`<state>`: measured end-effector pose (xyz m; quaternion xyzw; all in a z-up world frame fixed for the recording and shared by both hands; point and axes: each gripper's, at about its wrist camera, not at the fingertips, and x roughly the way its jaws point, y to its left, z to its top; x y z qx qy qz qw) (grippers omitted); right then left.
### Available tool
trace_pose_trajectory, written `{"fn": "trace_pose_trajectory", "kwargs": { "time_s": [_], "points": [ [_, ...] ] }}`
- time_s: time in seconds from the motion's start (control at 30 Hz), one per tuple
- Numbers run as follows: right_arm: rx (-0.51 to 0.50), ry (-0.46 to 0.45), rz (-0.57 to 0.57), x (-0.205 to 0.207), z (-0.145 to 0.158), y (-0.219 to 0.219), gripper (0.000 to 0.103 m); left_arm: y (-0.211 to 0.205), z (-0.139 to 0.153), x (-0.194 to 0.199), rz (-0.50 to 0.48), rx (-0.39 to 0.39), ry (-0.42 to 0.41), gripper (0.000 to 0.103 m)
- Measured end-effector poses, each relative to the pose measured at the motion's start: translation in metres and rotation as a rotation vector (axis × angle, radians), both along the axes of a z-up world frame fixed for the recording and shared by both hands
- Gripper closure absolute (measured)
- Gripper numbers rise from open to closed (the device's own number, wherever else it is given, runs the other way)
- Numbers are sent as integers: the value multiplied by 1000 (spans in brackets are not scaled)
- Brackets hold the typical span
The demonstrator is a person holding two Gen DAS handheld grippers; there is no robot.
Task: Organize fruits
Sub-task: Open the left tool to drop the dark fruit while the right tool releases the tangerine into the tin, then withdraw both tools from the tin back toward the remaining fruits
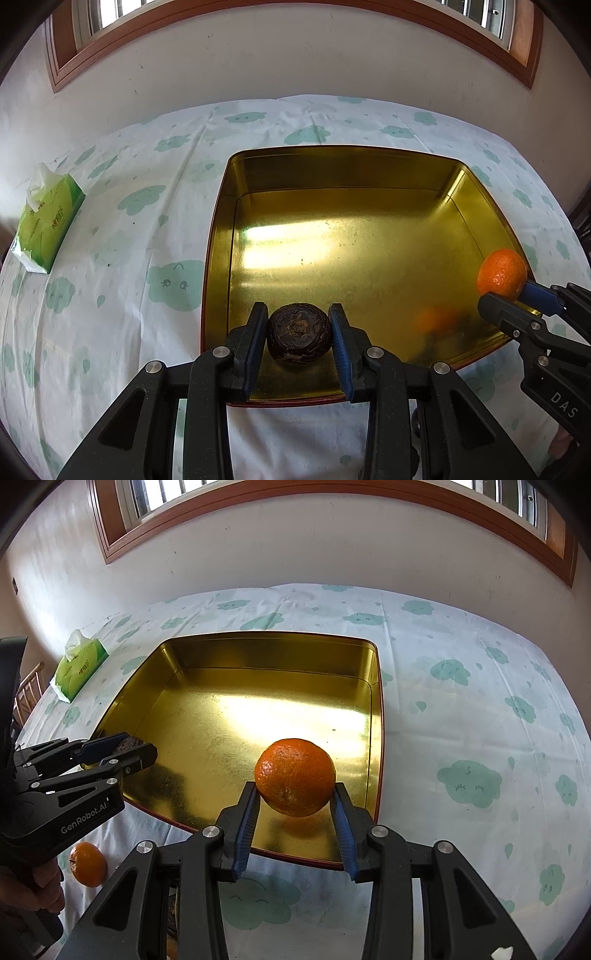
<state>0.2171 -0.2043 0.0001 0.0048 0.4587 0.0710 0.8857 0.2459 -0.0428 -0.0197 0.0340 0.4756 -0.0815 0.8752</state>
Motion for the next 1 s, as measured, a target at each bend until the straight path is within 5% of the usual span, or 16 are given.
{"fn": "trace_pose_trajectory", "kwargs": {
  "time_s": [0.53, 1.0],
  "points": [
    [5, -3, -7, -6, 2, 0, 63, 4, 7, -10, 14, -12, -3, 61],
    [10, -52, -14, -76, 27, -7, 63, 26, 42, -93, 43, -23, -88, 61]
  ]
}}
